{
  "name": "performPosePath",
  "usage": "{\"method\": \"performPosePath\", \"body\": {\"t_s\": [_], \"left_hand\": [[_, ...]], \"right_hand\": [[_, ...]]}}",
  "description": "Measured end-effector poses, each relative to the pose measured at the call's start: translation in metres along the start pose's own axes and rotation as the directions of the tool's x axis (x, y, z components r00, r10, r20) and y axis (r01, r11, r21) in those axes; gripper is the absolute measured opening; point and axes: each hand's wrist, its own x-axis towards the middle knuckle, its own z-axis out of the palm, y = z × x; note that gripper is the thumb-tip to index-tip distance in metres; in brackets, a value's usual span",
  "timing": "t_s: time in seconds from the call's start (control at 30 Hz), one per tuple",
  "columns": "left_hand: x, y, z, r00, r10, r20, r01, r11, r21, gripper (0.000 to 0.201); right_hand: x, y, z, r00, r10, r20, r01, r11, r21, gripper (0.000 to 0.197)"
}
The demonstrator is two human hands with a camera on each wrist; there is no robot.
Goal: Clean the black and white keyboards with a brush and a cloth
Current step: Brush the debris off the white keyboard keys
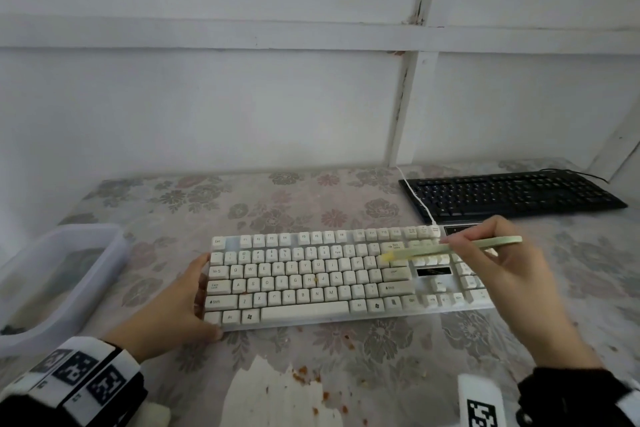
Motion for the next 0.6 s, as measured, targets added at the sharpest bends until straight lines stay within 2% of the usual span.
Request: {"method": "performPosePath", "body": {"t_s": [0.1, 0.17, 0.27, 0.37, 0.53, 0.6], "left_hand": [[0.000, 0.000, 0.000, 1.000, 0.004, 0.007, -0.004, 1.000, 0.005, 0.106], [0.000, 0.001, -0.001, 1.000, 0.012, 0.015, -0.012, 1.000, 0.011, 0.106], [0.000, 0.000, -0.001, 1.000, 0.012, 0.022, -0.012, 1.000, 0.001, 0.111], [0.000, -0.002, -0.002, 0.999, 0.006, 0.031, -0.006, 1.000, -0.004, 0.114], [0.003, -0.003, -0.002, 0.999, 0.010, 0.031, -0.011, 1.000, 0.027, 0.107], [0.004, -0.005, -0.002, 1.000, 0.010, 0.027, -0.011, 0.999, 0.039, 0.106]], "right_hand": [[0.005, 0.011, -0.007, 0.995, -0.037, -0.092, 0.020, 0.984, -0.179, 0.015], [0.006, 0.007, -0.011, 0.989, -0.067, -0.133, 0.042, 0.982, -0.185, 0.012], [-0.001, -0.002, -0.001, 0.998, -0.047, -0.033, 0.046, 0.999, -0.016, 0.010], [-0.004, 0.007, 0.004, 0.998, -0.034, 0.045, 0.035, 0.999, -0.016, 0.011], [0.007, 0.027, -0.029, 0.995, -0.038, -0.094, 0.024, 0.990, -0.141, 0.015], [0.008, 0.024, -0.037, 0.989, -0.037, -0.141, 0.019, 0.991, -0.130, 0.013]]}}
